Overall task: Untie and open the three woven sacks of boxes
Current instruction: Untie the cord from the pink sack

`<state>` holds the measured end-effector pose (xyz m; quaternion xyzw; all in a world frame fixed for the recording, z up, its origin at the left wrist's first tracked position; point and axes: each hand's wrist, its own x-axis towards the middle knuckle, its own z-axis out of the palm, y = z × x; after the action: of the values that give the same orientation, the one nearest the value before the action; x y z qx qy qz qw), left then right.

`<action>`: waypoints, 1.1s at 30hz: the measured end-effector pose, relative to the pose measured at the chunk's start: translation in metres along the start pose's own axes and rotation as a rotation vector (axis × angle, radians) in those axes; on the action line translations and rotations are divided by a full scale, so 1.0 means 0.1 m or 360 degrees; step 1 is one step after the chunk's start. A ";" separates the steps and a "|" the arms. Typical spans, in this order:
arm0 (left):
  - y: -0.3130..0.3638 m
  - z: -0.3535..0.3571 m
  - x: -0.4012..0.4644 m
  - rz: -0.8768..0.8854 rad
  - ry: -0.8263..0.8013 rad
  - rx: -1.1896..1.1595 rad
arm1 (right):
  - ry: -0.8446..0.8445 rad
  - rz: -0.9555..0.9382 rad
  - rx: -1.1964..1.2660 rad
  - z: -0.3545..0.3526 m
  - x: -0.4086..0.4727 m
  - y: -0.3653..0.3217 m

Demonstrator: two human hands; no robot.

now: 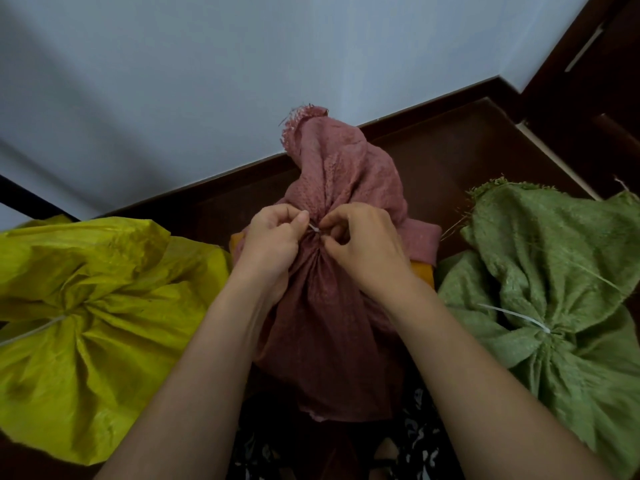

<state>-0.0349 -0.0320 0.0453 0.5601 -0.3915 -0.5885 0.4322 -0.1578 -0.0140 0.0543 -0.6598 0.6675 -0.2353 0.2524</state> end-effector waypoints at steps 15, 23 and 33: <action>0.07 -0.07 -0.03 -0.0048 -0.0109 -0.0174 | 0.0362 -0.0201 0.0294 0.13 0.05 0.10; 0.06 -0.19 0.03 0.0238 0.0115 0.0625 | 0.0277 -0.0225 0.0308 0.10 0.08 0.16; 0.05 -0.16 -0.01 0.0735 0.0053 0.1141 | 0.0277 -0.0296 0.0227 0.08 0.11 0.18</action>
<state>-0.0185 -0.0324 0.0497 0.5818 -0.6795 -0.2938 0.3368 -0.1663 -0.0250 0.0360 -0.6762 0.6045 -0.3608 0.2170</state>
